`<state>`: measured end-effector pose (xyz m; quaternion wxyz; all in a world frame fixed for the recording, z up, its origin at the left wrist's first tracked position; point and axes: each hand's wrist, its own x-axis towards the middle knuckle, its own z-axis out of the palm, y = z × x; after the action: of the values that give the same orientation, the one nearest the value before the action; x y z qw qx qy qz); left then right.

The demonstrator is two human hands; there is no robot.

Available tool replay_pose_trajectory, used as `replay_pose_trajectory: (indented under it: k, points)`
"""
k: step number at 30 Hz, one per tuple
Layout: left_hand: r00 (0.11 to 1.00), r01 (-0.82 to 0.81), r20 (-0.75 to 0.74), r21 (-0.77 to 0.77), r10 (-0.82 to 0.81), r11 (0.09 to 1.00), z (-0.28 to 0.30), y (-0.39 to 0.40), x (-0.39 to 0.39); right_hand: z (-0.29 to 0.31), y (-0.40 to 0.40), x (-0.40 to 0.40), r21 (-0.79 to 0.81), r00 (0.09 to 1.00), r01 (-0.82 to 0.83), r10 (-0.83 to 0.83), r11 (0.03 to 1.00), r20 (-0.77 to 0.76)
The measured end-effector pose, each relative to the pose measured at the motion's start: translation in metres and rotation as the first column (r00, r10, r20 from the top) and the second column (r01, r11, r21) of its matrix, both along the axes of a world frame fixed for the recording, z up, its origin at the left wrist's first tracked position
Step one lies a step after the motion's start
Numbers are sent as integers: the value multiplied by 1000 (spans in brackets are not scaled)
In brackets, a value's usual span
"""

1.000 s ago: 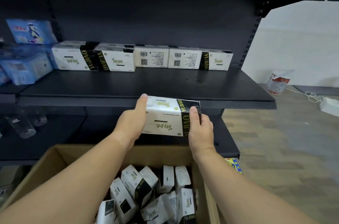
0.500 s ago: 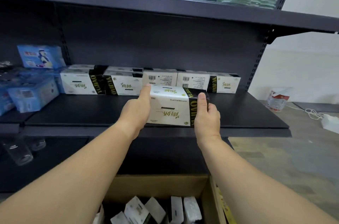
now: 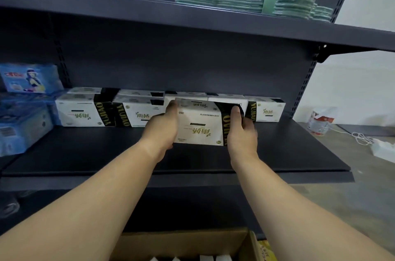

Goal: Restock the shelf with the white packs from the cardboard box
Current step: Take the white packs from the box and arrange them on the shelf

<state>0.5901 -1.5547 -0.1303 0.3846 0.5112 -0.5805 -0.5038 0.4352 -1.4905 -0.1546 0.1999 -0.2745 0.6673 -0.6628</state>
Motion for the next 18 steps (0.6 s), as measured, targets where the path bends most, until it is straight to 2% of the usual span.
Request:
replay_pose_trajectory:
  k: [6,11,18]
  points:
    - [996,-71,51,1,70,998,-10,-22,-22,-20,-35,-16,66,997,-62,59,996,45]
    - [980,-160,118,-8,160,987,-26,-46,-33,-30,-64,-25,140,995,-95,93,986,21]
    - [969,-226,96,-18,227,974,-37,-81,-38,-36,-102,-37,202,987,-156,160,967,-4]
